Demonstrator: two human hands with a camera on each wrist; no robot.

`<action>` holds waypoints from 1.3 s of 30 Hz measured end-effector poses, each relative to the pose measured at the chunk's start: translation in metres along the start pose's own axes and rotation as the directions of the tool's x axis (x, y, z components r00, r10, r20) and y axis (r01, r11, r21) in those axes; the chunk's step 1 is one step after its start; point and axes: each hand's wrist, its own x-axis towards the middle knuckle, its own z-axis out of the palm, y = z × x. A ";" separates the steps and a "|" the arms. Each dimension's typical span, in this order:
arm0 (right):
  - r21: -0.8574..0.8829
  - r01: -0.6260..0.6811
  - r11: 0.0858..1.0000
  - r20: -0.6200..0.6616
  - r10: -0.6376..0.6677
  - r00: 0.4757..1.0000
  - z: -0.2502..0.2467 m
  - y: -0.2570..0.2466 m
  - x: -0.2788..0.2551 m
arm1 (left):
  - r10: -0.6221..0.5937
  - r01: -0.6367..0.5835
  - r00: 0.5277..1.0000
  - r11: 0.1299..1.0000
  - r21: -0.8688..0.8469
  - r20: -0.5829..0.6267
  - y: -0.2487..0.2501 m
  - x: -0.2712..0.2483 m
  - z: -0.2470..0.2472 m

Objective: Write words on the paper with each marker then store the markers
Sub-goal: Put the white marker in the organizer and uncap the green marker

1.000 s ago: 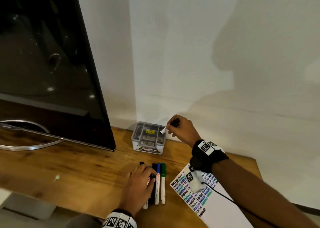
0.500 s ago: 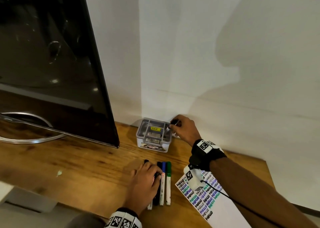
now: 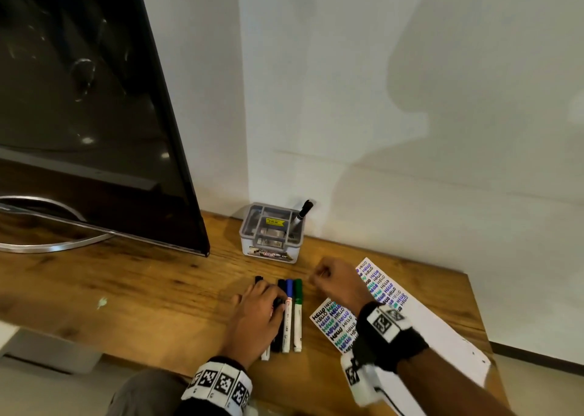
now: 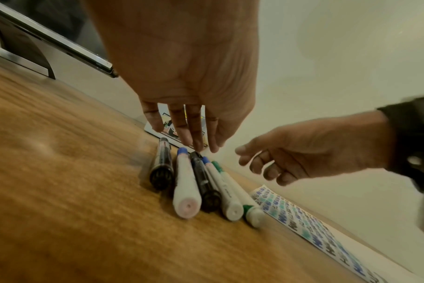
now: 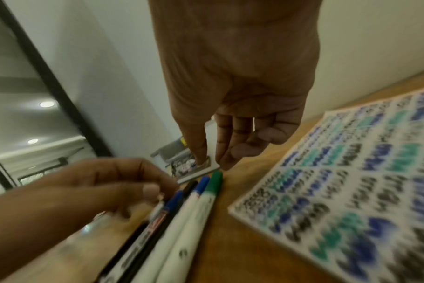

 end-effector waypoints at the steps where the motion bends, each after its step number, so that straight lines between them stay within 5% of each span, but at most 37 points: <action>1: -0.028 -0.022 0.999 0.029 0.022 0.999 0.010 0.005 -0.013 | 0.001 -0.001 1.000 1.000 0.003 -0.001 0.001 -0.001 0.000; 17: -0.201 -0.196 0.960 0.037 0.207 0.978 0.054 -0.002 -0.020 | 0.015 -0.013 0.999 0.998 0.056 -0.033 0.002 -0.010 0.006; 21: -0.116 -0.202 0.973 0.045 0.208 0.977 0.045 -0.002 -0.023 | 0.007 -0.006 0.998 1.000 0.015 -0.055 0.006 -0.012 -0.001; 25: 0.010 -0.119 0.993 0.037 0.119 0.992 0.018 0.005 -0.048 | -0.010 -0.005 0.998 0.967 -0.255 -0.058 0.011 -0.014 -0.008; 30: 0.015 0.084 0.996 0.066 -0.085 0.994 -0.011 0.016 -0.114 | -0.028 0.069 0.997 0.717 -0.694 0.070 0.037 -0.023 -0.024; 32: -0.059 0.125 0.990 0.102 -0.119 0.988 -0.017 0.022 -0.137 | 0.048 0.072 0.989 0.678 -0.732 0.142 0.050 -0.029 -0.029; 35: -0.166 0.186 0.968 0.135 -0.164 0.977 -0.023 0.032 -0.160 | 0.146 0.042 0.966 0.728 -0.684 0.214 0.066 -0.038 -0.026; 39: -0.173 0.205 0.964 0.071 -0.195 0.978 -0.027 0.049 -0.173 | 0.150 0.027 0.970 0.715 -0.698 0.192 0.082 -0.048 -0.021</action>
